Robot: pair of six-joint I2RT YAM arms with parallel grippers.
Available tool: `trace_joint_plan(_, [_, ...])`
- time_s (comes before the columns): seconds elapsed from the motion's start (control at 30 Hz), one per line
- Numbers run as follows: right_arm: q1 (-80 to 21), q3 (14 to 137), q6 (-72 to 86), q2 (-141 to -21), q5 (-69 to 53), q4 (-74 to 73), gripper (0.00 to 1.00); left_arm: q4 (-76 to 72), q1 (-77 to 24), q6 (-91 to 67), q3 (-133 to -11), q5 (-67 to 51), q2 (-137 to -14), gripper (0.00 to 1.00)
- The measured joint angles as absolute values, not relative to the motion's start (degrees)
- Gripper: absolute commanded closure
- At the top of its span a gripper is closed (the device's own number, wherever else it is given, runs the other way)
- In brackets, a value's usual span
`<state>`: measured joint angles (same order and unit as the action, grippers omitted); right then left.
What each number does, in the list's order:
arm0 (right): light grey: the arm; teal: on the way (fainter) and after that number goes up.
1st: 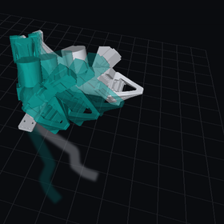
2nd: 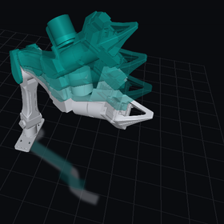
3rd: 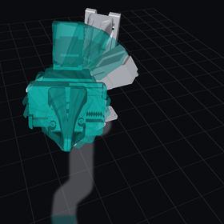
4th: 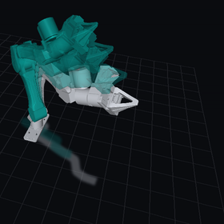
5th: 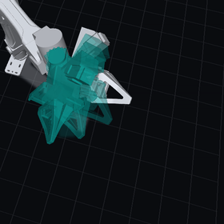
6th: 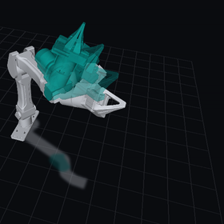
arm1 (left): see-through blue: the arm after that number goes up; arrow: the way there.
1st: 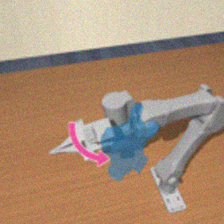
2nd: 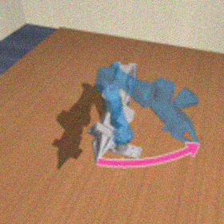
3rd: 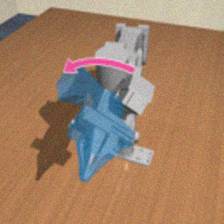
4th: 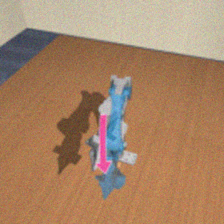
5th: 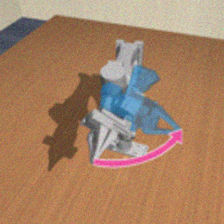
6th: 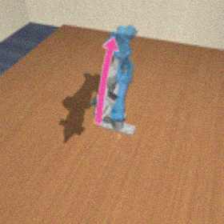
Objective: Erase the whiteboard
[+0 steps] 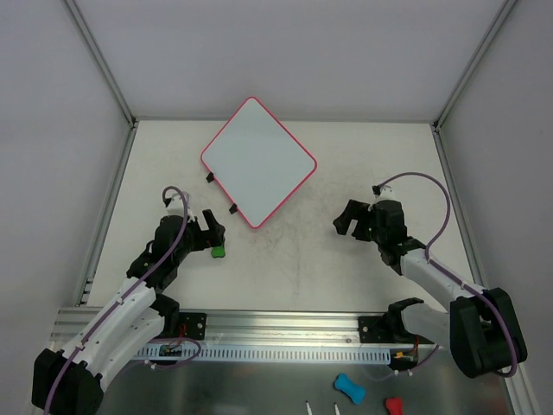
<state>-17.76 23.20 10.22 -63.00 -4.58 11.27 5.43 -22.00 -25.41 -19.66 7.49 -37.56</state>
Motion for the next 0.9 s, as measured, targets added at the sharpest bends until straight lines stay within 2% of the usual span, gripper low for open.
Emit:
trace_joint_plan(0.5, [-17.8, 23.0, 13.3, -60.6, -3.9, 11.9, 0.01, 3.6, -22.0, -24.6, -18.8, 5.7, -37.6, 0.01])
trace_joint_plan(0.6, [-17.9, 22.8, 15.1, -60.4, -1.5, 12.1, 0.03, 3.6, -22.0, -24.5, -18.7, 5.0, -36.9, 0.01])
trace_joint_plan(0.9, [-17.9, 21.7, 15.7, -60.5, 0.6, 13.9, 0.01, 2.8, -22.0, -24.3, -18.7, 4.2, -37.8, 0.01])
